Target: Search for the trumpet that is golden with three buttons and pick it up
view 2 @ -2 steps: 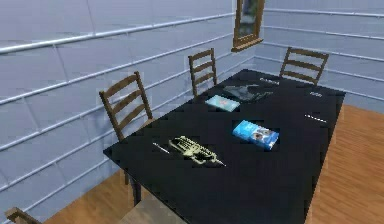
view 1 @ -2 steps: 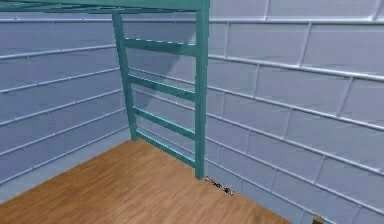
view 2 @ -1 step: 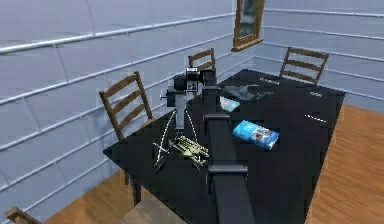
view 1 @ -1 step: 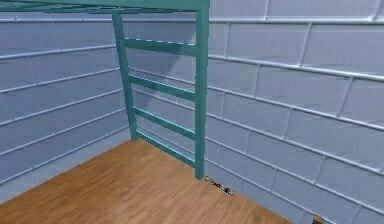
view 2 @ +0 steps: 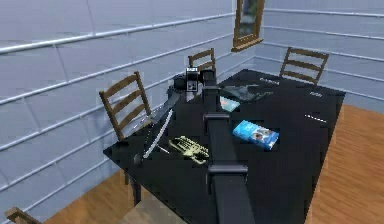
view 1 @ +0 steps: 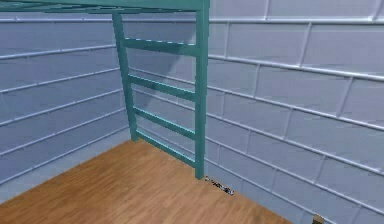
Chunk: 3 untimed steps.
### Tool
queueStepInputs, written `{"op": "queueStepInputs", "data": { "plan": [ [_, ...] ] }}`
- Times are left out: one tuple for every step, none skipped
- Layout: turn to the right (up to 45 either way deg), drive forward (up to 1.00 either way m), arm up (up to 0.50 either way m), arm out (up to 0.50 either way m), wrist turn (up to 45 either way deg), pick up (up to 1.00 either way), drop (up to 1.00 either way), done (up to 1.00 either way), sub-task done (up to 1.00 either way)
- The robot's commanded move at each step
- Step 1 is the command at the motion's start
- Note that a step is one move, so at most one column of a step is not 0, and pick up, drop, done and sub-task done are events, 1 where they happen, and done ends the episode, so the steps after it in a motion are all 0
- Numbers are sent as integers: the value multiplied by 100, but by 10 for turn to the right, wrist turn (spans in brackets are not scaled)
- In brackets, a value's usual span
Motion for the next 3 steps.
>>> {"op": "queueStepInputs", "data": {
  "plan": [
    [0, 0, 0, 0, 450, 0, 0, 0, 0],
    [0, 0, 0, 0, 450, 0, 0, 0, 0],
    [0, 0, 0, 0, 450, 0, 0, 0, 0]
  ]
}}
